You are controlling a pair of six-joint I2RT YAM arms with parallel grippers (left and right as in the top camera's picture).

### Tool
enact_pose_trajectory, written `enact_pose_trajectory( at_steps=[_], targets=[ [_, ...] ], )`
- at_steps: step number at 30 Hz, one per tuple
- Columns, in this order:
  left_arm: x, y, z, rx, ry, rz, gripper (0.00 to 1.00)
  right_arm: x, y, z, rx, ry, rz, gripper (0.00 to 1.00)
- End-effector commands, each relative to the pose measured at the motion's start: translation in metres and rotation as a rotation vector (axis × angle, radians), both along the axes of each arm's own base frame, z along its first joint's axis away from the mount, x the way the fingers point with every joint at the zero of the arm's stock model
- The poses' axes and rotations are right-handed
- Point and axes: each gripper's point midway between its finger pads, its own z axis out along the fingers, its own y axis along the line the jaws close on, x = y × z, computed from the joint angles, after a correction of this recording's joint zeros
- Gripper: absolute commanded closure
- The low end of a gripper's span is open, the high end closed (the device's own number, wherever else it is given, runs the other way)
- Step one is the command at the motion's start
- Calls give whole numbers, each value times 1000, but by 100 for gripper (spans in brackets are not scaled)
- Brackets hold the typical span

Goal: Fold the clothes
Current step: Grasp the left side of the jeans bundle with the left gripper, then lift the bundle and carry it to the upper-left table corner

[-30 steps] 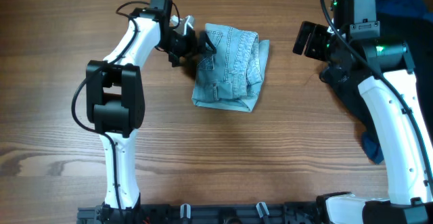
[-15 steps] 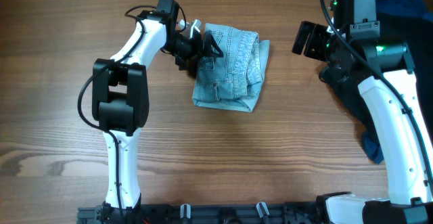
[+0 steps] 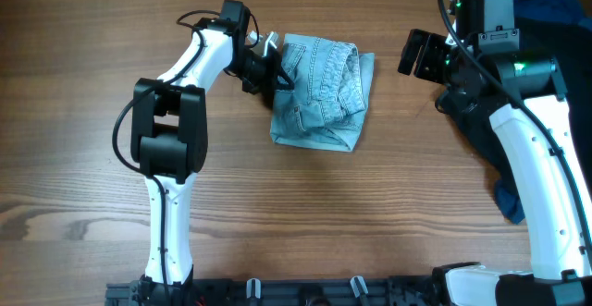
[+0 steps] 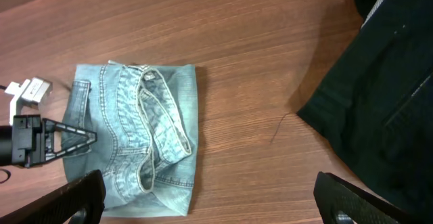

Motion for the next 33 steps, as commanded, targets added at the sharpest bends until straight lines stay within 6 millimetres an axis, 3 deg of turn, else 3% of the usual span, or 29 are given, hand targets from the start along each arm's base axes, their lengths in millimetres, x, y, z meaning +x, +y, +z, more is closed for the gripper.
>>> enact_pose_trajectory(
  at_steps=[1, 4, 6, 11, 18, 24, 28, 33],
  targets=[
    [26, 31, -13, 74, 10, 151, 96, -1, 4, 2, 15, 1, 23, 0],
    [44, 55, -11, 61, 24, 268, 96, -2, 7, 2, 27, 8, 32, 0],
    [61, 87, -10, 47, 45, 394, 96, -4, 7, 0, 28, 16, 33, 0],
    [77, 167, -9, 27, 120, 640, 96, -5, 7, 0, 27, 21, 33, 0],
    [76, 282, -10, -9, 234, 981, 96, -5, 7, 0, 27, 21, 33, 0],
    [62, 367, -15, -32, 370, 1331, 96, -5, 7, 0, 28, 22, 33, 0],
    [68, 426, -3, -108, 301, 1495, 96, -6, 7, -1, 30, 27, 35, 0],
    [74, 484, 17, -224, 229, 1676, 96, -7, 7, -2, 29, 31, 35, 0]
  ],
)
